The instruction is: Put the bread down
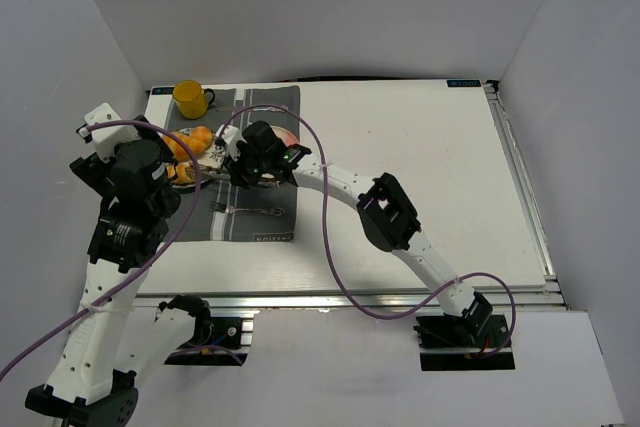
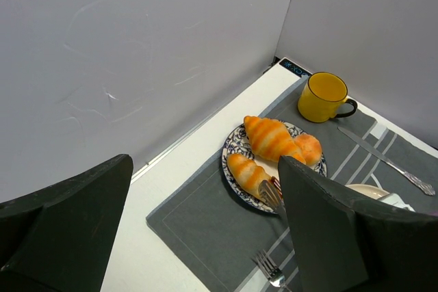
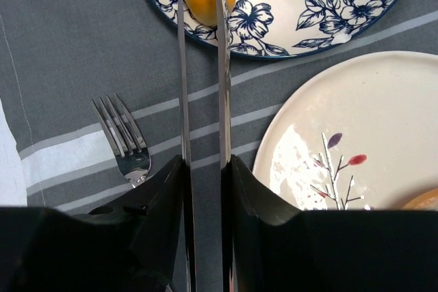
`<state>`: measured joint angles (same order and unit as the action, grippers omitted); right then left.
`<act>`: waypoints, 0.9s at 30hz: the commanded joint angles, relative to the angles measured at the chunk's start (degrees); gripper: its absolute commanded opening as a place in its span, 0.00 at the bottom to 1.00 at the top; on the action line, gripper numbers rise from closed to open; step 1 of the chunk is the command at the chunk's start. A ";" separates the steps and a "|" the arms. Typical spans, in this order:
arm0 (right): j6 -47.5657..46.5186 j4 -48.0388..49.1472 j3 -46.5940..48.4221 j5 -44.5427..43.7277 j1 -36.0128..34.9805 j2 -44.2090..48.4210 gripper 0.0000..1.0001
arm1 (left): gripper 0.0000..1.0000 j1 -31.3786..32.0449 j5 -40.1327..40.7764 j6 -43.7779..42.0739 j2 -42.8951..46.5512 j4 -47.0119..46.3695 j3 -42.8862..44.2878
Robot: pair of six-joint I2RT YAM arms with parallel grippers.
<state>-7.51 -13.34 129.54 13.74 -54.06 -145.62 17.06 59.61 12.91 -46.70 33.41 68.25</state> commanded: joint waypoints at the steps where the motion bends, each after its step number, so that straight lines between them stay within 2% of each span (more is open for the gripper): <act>1: -0.49 1.74 0.99 0.85 -0.16 2.62 0.18 | 0.98 0.26 1.03 -0.51 0.55 -0.36 -0.31; 5: 0.04 2.45 -1.30 1.20 -0.34 5.43 0.07 | 0.98 0.26 1.03 -0.51 0.56 -0.36 -0.48; 18: 4.69 6.05 -6.57 -0.38 -1.48 16.41 0.07 | 0.98 0.26 1.21 -0.60 0.82 -0.54 -0.48; 27: 4.34 5.96 -27.21 -13.47 -0.78 30.73 0.07 | 0.98 0.26 0.77 -0.34 1.70 -0.62 -0.84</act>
<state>-3.38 -9.23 106.83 5.56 -55.46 -118.74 17.06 60.23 12.91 -45.93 33.36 67.85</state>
